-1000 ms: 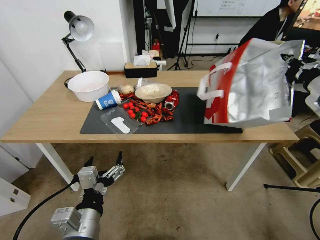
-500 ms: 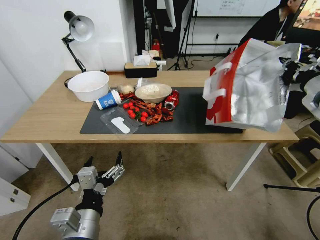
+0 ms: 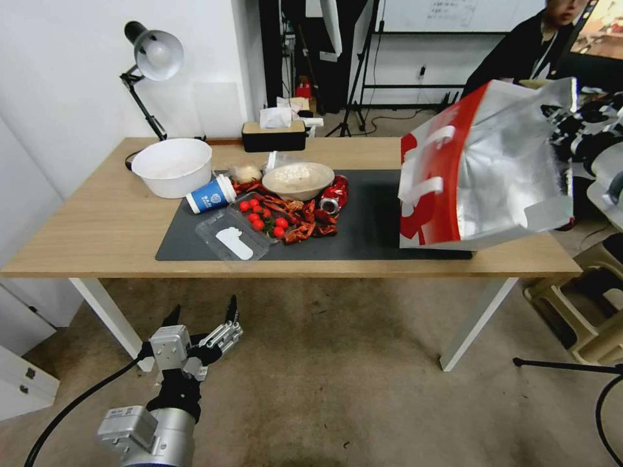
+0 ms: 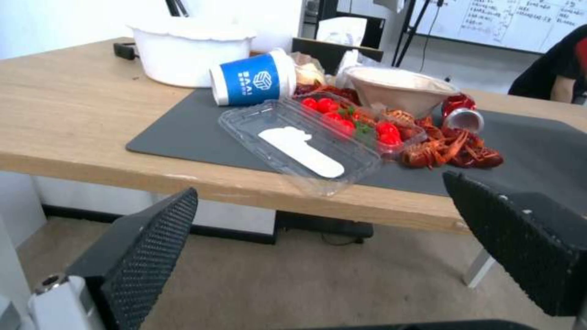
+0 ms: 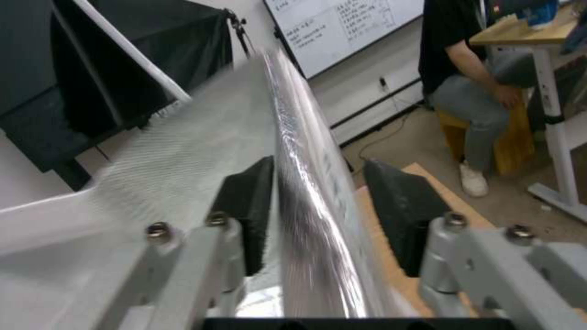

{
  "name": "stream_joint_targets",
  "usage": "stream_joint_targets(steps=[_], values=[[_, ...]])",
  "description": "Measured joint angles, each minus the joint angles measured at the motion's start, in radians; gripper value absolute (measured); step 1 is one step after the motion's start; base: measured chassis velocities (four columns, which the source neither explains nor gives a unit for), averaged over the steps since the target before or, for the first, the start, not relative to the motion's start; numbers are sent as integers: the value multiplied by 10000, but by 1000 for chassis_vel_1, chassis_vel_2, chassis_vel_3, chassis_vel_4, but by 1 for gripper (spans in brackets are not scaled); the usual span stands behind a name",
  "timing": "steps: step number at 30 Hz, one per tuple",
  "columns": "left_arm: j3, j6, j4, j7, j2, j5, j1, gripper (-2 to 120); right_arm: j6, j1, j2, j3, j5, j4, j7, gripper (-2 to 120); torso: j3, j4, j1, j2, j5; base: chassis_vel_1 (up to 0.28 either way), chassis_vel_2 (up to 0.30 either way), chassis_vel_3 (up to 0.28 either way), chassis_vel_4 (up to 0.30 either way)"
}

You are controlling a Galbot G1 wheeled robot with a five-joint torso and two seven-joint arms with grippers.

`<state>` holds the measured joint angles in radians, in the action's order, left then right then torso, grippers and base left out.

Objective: Pick up the food delivery bag from the floor and place it on the table.

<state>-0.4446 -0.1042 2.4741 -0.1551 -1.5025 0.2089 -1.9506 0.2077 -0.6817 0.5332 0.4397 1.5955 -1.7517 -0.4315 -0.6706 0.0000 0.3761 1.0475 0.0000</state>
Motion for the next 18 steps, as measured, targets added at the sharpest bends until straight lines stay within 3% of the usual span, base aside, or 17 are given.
stream_joint_targets(steps=[6, 10, 12, 18], values=[[-2, 1, 0, 0, -16, 0, -7, 100, -112, 173, 35, -235, -413, 12, 268, 68, 0, 0, 0, 0, 0, 0, 0, 0, 0], [-3, 3, 0, 9, -27, -13, -8, 100, -15, 35, 15, -186, -417, -111, 382, 78, 0, 1, -1, 0, -1, 0, 0, 0, 0], [-26, 4, 34, 13, -35, -12, -15, 100, 53, -436, -7, 91, -525, -334, 595, 89, 1, -3, -1, 0, -1, 0, 0, 0, 0], [-43, 4, 45, 14, -13, -4, -15, 100, 59, -1003, -12, 331, -778, -659, 820, 100, 0, -1, 0, 0, 0, 0, 0, 0, 0]])
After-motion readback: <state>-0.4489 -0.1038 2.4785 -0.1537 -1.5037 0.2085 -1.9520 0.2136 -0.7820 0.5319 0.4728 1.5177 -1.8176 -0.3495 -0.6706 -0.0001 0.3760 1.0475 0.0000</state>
